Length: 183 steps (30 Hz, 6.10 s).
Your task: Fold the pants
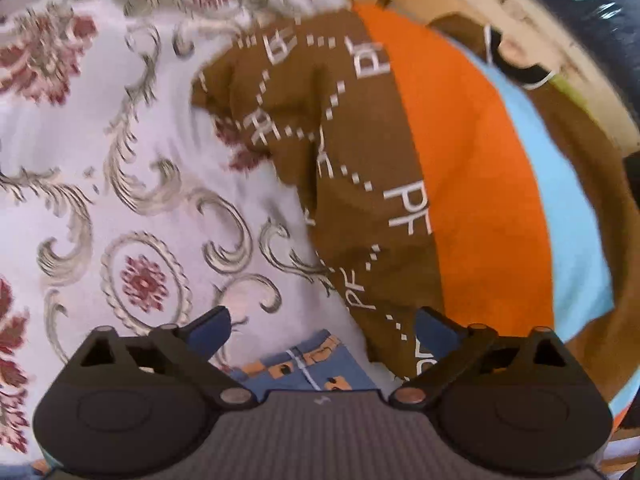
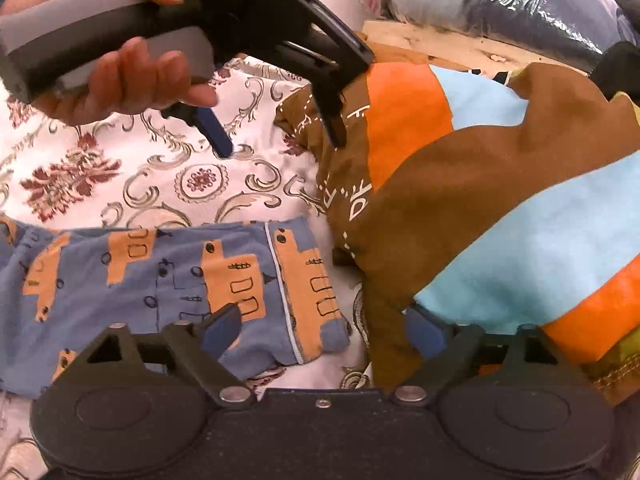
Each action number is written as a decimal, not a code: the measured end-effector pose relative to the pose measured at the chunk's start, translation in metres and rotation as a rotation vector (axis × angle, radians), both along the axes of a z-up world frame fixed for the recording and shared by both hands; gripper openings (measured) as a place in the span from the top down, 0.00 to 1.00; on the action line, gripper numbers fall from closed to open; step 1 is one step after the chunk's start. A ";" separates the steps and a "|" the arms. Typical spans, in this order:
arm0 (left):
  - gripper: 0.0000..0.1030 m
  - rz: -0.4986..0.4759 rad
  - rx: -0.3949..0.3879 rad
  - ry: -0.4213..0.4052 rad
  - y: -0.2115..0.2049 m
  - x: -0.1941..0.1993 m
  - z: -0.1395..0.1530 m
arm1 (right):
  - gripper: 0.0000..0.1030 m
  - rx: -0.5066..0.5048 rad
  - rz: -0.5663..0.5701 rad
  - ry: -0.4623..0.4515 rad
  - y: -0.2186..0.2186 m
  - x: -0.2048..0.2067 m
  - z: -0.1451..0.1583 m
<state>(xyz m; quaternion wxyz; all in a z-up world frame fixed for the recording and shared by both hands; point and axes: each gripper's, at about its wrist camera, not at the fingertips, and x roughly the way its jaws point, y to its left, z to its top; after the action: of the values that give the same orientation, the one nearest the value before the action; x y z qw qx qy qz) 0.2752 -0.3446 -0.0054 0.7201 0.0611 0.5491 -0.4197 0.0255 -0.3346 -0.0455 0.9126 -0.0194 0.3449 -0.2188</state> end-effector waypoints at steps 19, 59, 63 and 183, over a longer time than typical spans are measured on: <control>0.00 -0.373 0.055 -0.326 0.029 -0.015 0.012 | 0.01 0.531 -0.108 -0.214 -0.035 -0.032 0.000; 0.00 -0.582 0.176 -0.493 0.025 -0.011 -0.008 | 0.01 0.683 -0.204 -0.236 -0.069 -0.006 -0.027; 0.00 -0.534 0.210 -0.505 0.096 0.002 0.015 | 0.01 0.680 -0.208 -0.201 -0.060 -0.005 -0.022; 0.39 -0.885 0.095 -0.314 -0.051 -0.028 -0.063 | 0.51 0.617 -0.239 -0.228 -0.074 -0.006 -0.022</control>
<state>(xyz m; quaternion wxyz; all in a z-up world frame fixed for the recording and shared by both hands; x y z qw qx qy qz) 0.2471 -0.3954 -0.0679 0.5427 0.3850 0.3735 -0.6463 0.0197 -0.4086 -0.0675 0.8761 0.3222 0.2905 -0.2102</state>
